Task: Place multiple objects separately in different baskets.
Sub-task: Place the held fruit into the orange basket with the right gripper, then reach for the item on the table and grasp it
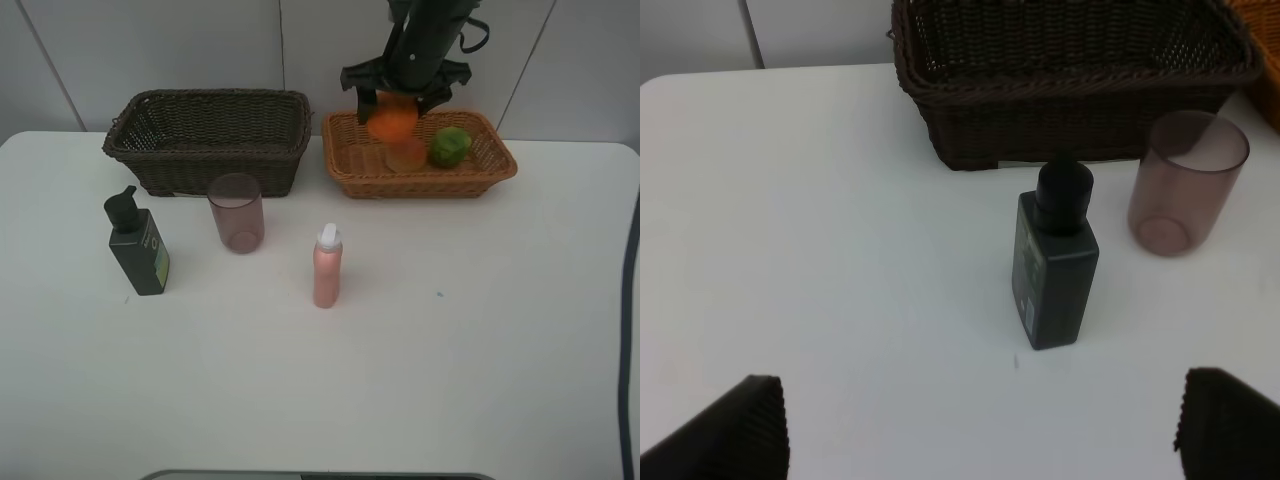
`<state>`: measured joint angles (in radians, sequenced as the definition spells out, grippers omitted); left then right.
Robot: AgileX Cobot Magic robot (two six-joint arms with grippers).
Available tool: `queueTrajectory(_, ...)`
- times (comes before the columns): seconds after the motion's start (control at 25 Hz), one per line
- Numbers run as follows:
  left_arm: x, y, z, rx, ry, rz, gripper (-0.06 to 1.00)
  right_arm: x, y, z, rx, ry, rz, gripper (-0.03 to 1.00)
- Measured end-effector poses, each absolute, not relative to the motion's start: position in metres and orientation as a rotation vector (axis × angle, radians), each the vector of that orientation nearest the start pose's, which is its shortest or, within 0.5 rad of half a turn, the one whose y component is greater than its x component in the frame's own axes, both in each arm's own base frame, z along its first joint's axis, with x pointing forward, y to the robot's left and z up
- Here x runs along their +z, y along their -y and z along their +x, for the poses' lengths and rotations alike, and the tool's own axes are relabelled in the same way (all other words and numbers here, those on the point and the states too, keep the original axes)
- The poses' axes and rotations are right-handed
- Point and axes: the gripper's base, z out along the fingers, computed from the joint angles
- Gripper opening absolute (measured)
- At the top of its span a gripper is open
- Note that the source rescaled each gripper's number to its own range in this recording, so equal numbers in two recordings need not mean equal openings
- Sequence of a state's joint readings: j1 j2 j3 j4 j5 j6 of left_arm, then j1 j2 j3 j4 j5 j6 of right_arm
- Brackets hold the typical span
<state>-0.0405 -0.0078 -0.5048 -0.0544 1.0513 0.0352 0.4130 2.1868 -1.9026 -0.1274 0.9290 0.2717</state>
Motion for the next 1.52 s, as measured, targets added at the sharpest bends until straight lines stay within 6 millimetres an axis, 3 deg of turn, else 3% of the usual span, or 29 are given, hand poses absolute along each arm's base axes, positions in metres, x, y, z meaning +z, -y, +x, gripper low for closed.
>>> queueTrajectory(0.24, 0.279, 0.004, -0.007, -0.068, -2.020, 0.079, 1.00, 0.191, -0.199, 0.461, 0.099, -2.607, -0.282, 0.35)
queueTrajectory(0.72, 0.279, 0.004, -0.007, -0.068, -2.020, 0.079, 1.00, 0.179, -0.196, 0.469, 0.085, -2.586, -0.284, 0.37)
queueTrajectory(0.76, 0.279, 0.004, -0.007, -0.068, -2.020, 0.079, 1.00, 0.179, -0.196, 0.468, 0.084, -2.588, -0.285, 0.44)
queueTrajectory(0.84, 0.279, 0.004, -0.007, -0.068, -2.020, 0.079, 1.00, 0.179, -0.195, 0.468, 0.079, -2.596, -0.285, 0.73)
queueTrajectory(0.92, 0.279, 0.004, -0.007, -0.068, -2.020, 0.079, 1.00, 0.179, -0.195, 0.467, 0.072, -2.606, -0.286, 0.89)
queueTrajectory(1.0, 0.279, 0.004, -0.007, -0.068, -2.020, 0.079, 1.00, 0.182, -0.194, 0.465, 0.066, -2.614, -0.286, 0.96)
queueTrajectory(1.2, 0.279, 0.004, -0.007, -0.068, -2.020, 0.079, 1.00, 0.208, -0.189, 0.456, 0.048, -2.638, -0.276, 1.00)
queueTrajectory(1.44, 0.279, 0.004, -0.007, -0.068, -2.020, 0.079, 1.00, 0.249, -0.174, 0.426, 0.000, -2.717, -0.260, 1.00)
queueTrajectory(1.52, 0.279, 0.004, -0.007, -0.068, -2.020, 0.079, 1.00, 0.255, -0.163, 0.413, -0.004, -2.746, -0.242, 1.00)
